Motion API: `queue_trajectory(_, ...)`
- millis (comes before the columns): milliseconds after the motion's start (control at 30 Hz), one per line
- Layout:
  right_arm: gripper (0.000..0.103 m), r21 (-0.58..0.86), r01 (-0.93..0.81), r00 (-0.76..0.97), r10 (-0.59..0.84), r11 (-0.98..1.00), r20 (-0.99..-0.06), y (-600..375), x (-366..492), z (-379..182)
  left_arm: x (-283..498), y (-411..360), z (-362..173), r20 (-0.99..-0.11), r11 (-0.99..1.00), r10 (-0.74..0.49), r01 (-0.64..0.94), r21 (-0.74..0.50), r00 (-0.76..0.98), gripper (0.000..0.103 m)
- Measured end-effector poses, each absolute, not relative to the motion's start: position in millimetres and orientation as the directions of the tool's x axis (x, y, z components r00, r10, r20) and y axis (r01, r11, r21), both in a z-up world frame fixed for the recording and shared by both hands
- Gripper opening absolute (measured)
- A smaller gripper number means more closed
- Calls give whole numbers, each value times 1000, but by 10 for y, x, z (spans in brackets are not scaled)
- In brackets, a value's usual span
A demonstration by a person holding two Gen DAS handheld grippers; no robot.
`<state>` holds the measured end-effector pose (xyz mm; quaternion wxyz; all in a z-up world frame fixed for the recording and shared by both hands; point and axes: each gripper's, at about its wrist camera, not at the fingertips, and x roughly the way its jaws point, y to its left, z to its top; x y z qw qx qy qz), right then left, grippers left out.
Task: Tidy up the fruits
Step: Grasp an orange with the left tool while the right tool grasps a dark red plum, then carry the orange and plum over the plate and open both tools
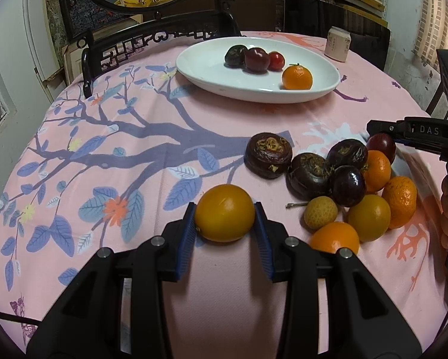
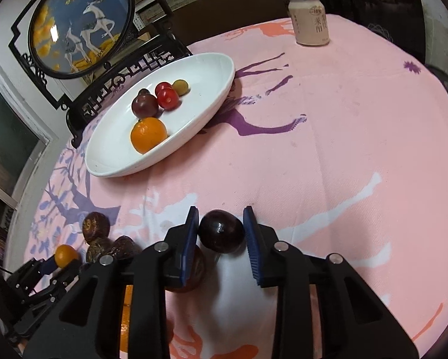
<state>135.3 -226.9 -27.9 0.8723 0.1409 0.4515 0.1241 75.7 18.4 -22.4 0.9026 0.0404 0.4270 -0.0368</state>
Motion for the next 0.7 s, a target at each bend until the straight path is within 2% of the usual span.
queue_trajectory(167,31,315,-109,578,318,943,-751,-2234,1298,-242,767,194,-234,-777,994,-41,103,30,628,38)
queue_trajectory(400,31,387,-99,586,368,917,-722,-2381,1253,-202,760,278,-203,-769,997,-57,79,-8,636,38)
queue_trajectory(600,31,456,-107,625,416,884,-660,-2494,1148,-53,849,356,3,-738,994,-108,74,-78,666,38)
queue_trajectory(700,31,445,-136,666,414,885,-621,-2453,1162,156,1070,307,169,-730,997,-72,67,-36,680,38)
